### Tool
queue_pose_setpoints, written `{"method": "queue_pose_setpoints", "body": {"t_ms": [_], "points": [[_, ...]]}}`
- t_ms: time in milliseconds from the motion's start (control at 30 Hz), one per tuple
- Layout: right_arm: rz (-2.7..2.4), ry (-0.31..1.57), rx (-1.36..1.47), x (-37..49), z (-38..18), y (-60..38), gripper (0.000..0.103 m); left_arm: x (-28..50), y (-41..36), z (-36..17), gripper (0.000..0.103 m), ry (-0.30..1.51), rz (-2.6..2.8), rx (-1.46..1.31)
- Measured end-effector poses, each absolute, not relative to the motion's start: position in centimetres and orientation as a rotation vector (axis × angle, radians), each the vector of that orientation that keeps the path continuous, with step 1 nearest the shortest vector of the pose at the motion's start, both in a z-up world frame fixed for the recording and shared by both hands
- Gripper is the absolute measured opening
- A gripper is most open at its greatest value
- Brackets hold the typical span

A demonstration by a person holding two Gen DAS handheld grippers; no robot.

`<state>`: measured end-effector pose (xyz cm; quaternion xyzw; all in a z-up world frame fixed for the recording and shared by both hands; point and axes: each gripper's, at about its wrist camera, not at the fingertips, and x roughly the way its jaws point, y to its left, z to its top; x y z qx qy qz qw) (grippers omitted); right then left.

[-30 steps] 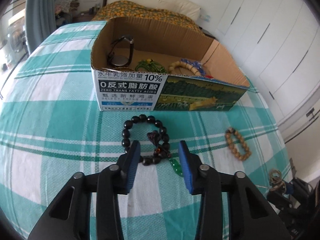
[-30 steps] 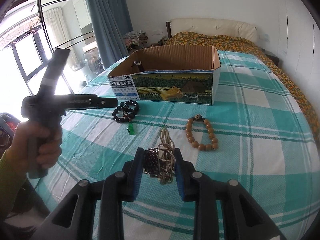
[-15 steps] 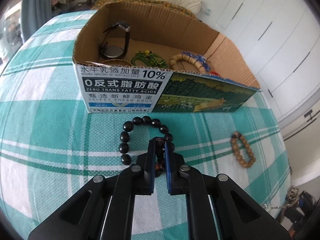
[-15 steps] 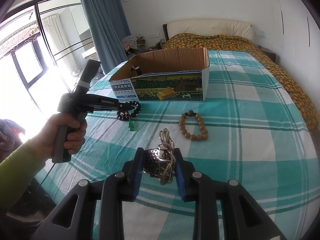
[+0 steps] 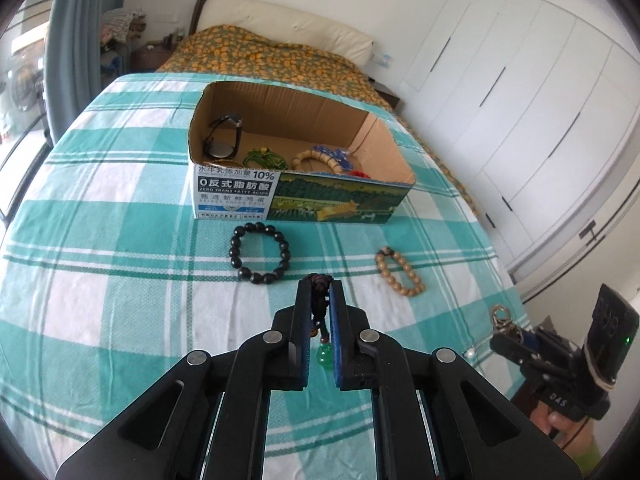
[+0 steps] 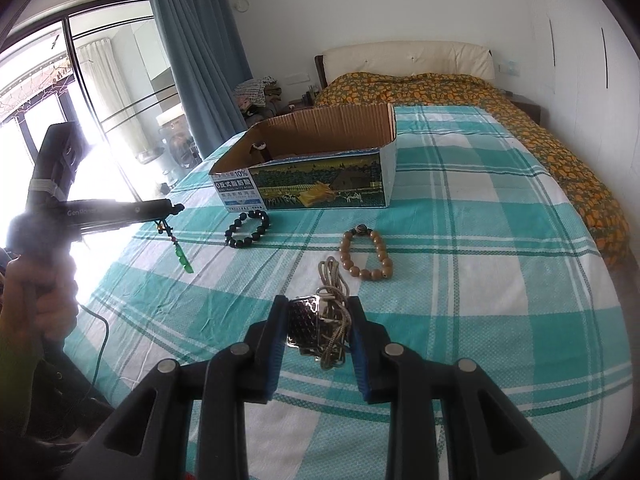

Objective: Organize jewelry
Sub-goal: 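Carry the silver chain and jade pendant into the box and open both tools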

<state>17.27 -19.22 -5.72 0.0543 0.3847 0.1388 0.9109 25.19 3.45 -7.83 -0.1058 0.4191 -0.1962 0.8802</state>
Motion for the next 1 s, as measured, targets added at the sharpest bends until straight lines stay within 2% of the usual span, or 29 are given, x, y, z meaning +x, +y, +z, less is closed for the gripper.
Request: {"method": "queue_pose_setpoints", "body": {"t_ms": [433,1000], "points": [[0.363,0.791,0.073,18.5,-2.1,-18.0,0.029,23.9,4.1,-4.2,0.006,0.820,-0.388,-0.188],[0.451,0.715,-0.038,29.1,4.5,-14.9,0.029,33.4,5.0,0.9,0.006,0.722,-0.356,-0.164]]}}
